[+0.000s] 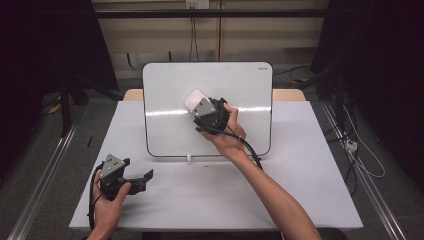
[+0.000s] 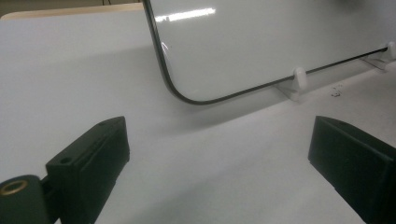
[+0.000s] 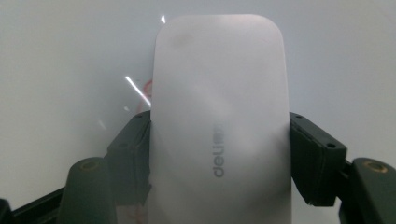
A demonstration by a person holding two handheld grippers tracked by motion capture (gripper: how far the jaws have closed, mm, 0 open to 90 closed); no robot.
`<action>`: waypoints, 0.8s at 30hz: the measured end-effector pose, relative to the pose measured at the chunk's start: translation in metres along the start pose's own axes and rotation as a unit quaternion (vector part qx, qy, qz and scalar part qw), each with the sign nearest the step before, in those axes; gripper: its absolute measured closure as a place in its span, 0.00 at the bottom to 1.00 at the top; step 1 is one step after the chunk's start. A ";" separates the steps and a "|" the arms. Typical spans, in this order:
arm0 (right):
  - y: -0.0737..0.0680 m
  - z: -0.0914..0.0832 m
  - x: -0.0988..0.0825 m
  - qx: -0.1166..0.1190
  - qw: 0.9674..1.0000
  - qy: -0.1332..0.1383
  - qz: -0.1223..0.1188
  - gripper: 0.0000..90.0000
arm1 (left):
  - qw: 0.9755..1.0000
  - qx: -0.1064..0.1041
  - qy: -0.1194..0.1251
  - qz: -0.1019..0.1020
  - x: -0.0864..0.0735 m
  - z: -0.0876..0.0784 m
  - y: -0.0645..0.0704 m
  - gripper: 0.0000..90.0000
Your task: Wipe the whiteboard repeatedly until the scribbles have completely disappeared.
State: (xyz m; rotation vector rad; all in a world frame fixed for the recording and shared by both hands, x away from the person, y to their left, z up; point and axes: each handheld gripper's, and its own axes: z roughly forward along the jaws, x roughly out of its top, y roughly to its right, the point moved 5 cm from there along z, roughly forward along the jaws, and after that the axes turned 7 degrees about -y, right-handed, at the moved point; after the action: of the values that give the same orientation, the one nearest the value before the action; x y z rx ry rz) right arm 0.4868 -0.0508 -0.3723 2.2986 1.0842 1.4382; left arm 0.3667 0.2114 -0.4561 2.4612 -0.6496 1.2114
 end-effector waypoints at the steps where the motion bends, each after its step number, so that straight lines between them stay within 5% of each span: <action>1: 0.004 0.000 -0.001 -0.003 1.000 0.000 0.006 0.35 | 1.000 0.001 0.000 0.000 0.000 0.000 0.000 0.06; 11: 0.035 -0.003 -0.004 -0.017 0.999 -0.002 0.040 0.35 | 1.000 0.001 0.002 -0.002 0.000 -0.001 -0.001 0.05; 16: 0.031 -0.003 -0.003 -0.031 0.999 -0.006 0.035 0.35 | 1.000 0.000 0.000 -0.001 0.000 0.000 0.000 0.05; 24: 0.010 -0.002 -0.005 -0.018 1.000 -0.008 0.014 0.35 | 1.000 0.001 0.000 0.000 0.000 0.001 0.001 0.05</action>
State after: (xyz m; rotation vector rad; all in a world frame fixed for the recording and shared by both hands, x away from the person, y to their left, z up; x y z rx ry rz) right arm 0.4887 -0.0616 -0.3701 2.3039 1.0172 1.4360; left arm 0.3672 0.2105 -0.4567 2.4615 -0.6495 1.2131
